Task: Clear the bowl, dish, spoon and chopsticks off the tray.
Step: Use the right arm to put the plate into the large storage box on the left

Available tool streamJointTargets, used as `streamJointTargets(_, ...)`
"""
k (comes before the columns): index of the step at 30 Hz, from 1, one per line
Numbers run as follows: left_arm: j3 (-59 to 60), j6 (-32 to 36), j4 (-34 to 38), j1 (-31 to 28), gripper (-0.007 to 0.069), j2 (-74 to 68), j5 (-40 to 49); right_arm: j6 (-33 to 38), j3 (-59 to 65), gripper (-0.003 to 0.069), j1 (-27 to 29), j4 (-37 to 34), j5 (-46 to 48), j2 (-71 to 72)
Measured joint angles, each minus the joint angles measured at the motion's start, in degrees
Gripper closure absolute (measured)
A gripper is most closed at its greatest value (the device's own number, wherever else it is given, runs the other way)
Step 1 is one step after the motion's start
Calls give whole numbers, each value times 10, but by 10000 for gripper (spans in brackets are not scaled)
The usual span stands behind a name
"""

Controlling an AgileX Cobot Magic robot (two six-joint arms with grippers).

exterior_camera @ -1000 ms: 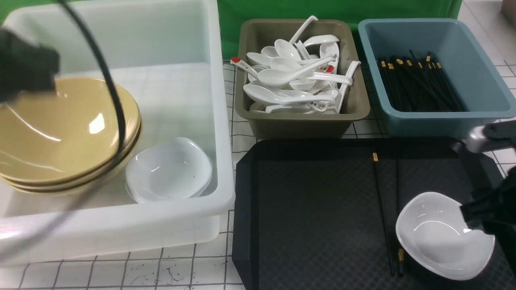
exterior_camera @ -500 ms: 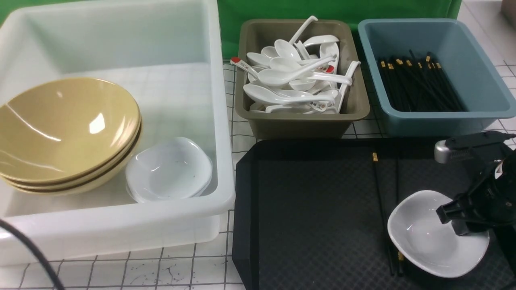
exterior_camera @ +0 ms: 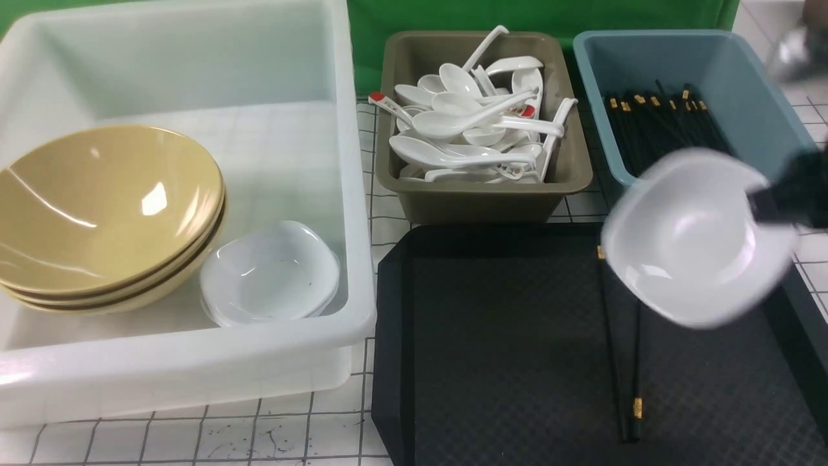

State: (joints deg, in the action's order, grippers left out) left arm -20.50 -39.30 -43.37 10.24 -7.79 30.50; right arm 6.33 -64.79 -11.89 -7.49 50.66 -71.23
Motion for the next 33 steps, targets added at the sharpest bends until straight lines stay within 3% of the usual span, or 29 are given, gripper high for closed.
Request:
streamJointTargets(2, 13, -5, -1, 0, 632, 14, -25, 1, -34, 582, -65, -41, -37, -13)
streamJointTargets(7, 21, -9, -1, 0, 632, 23, -46, -10, -135, 582, -209, -67, -106, -125)
streamJointTargets(10, 21, -9, 4, 0, 632, 23, -47, -22, -234, 582, -262, -71, -104, -230)
streamJointTargets(15, 21, -9, 14, 0, 631, 23, -48, -55, -389, 582, -301, -34, -56, -363)
streamJointTargets(21, 21, -9, 14, 0, 631, 23, -34, -159, -605, 582, -339, 107, 82, -546)
streamJointTargets(28, 21, -9, 14, 0, 631, 23, -30, -206, -690, 575, -360, 125, 120, -623)
streamJointTargets(33, 21, -9, 14, 0, 631, 23, -30, -213, -703, 474, -365, 125, 126, -631)
